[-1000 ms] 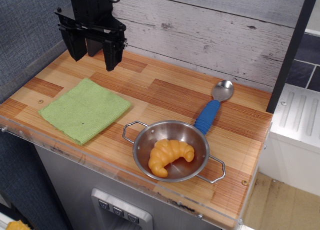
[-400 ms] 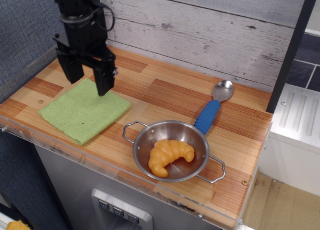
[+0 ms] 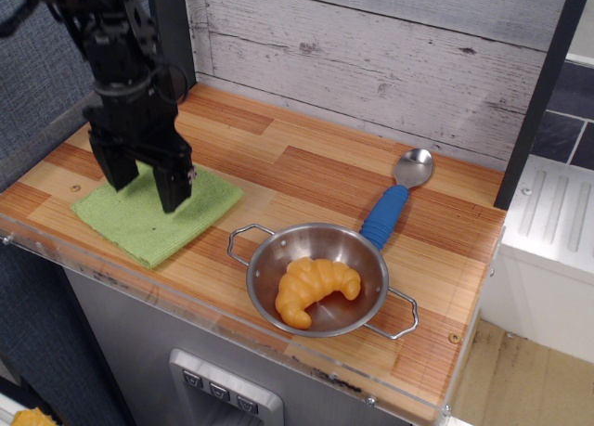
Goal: Place the green cloth on the far edge of the table
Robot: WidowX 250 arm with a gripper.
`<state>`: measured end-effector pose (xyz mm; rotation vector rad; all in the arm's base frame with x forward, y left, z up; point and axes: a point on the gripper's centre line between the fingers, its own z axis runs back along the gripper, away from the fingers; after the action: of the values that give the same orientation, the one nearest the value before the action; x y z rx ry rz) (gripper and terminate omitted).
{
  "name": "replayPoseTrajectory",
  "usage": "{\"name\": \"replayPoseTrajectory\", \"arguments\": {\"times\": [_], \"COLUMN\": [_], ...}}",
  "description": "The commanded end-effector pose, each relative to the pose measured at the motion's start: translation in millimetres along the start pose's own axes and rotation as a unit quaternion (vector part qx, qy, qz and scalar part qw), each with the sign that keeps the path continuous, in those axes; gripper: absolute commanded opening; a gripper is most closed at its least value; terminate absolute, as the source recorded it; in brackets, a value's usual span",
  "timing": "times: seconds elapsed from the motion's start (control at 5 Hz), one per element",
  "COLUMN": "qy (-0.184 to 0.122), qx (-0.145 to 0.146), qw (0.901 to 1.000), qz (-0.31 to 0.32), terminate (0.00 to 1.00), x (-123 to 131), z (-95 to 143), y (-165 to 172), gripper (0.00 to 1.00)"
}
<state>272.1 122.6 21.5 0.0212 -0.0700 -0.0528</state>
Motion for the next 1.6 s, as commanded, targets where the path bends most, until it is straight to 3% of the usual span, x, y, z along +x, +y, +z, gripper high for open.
{"name": "replayPoseTrajectory", "arguments": {"times": [0.0, 0.4, 0.6, 1.0, 1.4], "qy": [-0.001, 0.027, 0.033, 0.024, 0.010], "qx": [0.005, 0.013, 0.006, -0.010, -0.035], "qw": [1.0000, 0.9995, 0.9989, 0.9977, 0.9979], "qz": [0.006, 0.006, 0.033, 0.063, 0.053], "terminate": [0.00, 0.00, 0.00, 0.00, 0.00], "x": [11, 15, 31, 66, 103], "z": [-8, -26, -32, -35, -37], "y": [3, -13, -14, -10, -14], "gripper": [1.00, 1.00, 1.00, 1.00, 1.00]}}
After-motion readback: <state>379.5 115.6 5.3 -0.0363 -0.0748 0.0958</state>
